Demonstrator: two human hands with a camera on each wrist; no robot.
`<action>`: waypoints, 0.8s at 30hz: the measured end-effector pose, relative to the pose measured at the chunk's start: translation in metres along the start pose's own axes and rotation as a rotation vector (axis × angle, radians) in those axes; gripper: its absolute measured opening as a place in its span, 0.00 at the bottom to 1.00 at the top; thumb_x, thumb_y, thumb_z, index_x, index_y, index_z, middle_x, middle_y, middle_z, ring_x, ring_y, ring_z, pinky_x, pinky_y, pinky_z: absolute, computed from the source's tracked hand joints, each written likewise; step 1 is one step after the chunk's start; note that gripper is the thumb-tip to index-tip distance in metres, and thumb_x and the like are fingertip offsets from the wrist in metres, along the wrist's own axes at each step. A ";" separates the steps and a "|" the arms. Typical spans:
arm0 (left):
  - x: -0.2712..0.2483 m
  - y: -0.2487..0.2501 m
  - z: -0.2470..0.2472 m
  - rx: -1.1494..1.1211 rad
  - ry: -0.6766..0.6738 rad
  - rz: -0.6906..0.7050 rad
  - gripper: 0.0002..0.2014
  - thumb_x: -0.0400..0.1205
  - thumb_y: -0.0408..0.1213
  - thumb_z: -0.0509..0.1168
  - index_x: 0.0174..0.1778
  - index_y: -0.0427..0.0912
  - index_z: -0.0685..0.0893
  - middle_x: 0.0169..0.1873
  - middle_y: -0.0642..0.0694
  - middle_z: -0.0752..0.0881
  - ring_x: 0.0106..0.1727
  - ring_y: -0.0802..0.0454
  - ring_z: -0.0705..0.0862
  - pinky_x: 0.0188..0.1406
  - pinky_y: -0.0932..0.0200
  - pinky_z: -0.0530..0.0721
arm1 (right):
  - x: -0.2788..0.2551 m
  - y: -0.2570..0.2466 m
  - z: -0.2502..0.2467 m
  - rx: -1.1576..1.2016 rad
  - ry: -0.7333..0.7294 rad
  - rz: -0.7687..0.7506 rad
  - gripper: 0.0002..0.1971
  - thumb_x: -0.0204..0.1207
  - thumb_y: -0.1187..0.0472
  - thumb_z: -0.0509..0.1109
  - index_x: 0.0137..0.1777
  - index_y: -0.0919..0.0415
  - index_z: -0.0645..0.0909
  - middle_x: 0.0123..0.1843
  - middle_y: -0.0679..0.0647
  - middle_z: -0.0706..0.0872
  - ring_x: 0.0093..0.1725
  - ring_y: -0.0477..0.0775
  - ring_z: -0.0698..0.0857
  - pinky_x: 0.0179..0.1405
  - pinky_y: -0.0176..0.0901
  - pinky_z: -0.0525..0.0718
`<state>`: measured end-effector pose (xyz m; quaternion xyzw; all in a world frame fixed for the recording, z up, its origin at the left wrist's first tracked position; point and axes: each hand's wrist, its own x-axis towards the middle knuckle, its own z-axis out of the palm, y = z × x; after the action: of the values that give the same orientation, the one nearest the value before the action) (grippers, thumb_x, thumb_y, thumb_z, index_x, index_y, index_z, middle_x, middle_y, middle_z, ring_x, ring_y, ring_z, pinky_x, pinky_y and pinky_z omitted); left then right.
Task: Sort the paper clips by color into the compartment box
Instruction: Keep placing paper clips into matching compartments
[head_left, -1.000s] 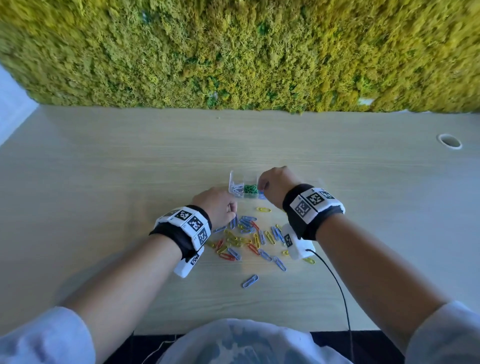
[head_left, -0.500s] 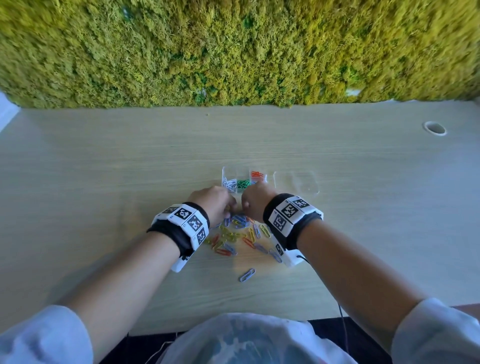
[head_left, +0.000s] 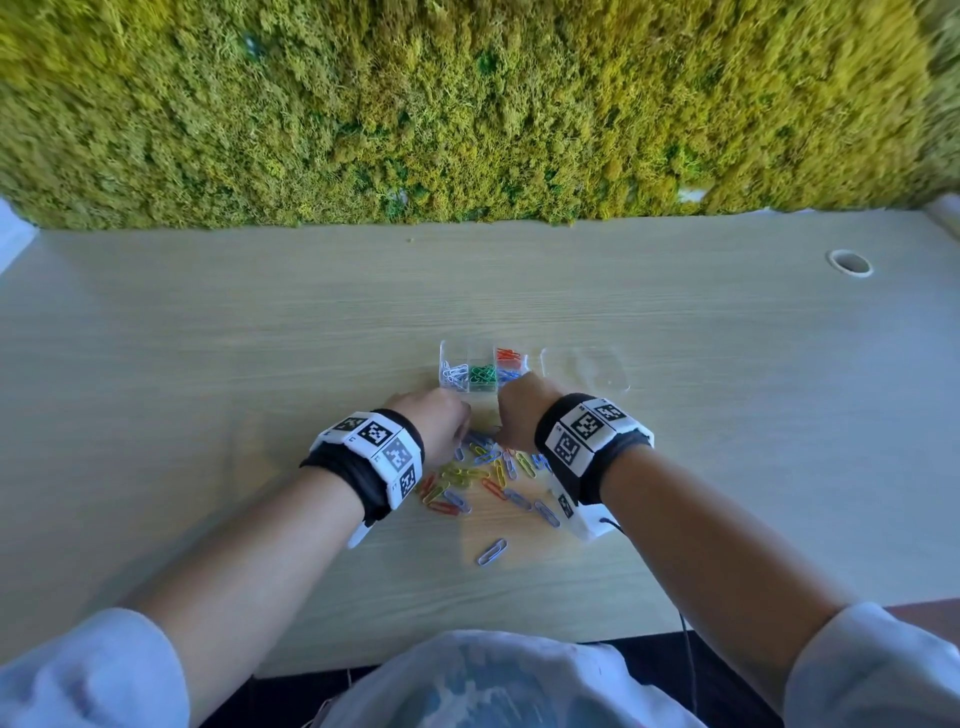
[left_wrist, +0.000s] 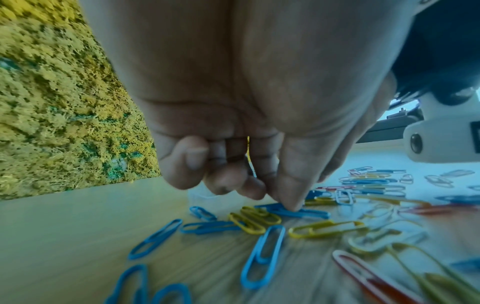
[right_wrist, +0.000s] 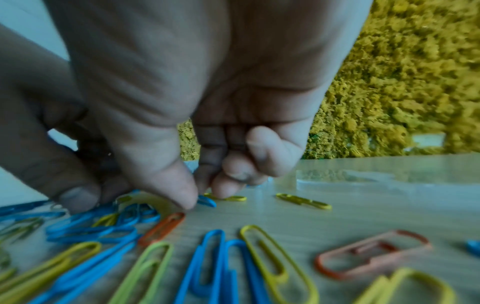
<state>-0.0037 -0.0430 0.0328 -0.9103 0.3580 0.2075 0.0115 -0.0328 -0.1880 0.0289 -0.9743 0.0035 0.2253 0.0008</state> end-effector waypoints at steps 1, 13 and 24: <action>0.000 -0.001 0.001 0.000 -0.003 0.002 0.10 0.80 0.34 0.56 0.38 0.52 0.77 0.50 0.50 0.83 0.49 0.45 0.84 0.46 0.51 0.83 | -0.003 0.002 -0.001 0.016 0.003 0.004 0.17 0.76 0.50 0.67 0.32 0.61 0.78 0.32 0.52 0.81 0.35 0.54 0.83 0.26 0.38 0.77; 0.000 -0.003 0.005 -0.088 0.093 0.015 0.06 0.81 0.36 0.62 0.49 0.47 0.84 0.53 0.48 0.82 0.50 0.46 0.83 0.41 0.57 0.77 | -0.016 0.026 0.004 1.357 0.115 0.180 0.11 0.75 0.74 0.63 0.50 0.60 0.82 0.29 0.54 0.76 0.25 0.49 0.72 0.21 0.33 0.73; 0.001 -0.002 0.000 -0.311 0.145 -0.009 0.03 0.78 0.35 0.64 0.43 0.47 0.83 0.45 0.49 0.85 0.44 0.51 0.83 0.45 0.58 0.82 | -0.017 0.014 0.008 1.372 0.002 0.223 0.08 0.79 0.61 0.66 0.39 0.60 0.76 0.26 0.52 0.72 0.21 0.48 0.68 0.19 0.35 0.65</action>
<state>-0.0014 -0.0426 0.0324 -0.9154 0.3172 0.1943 -0.1541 -0.0516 -0.2021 0.0296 -0.7476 0.2453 0.1699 0.5934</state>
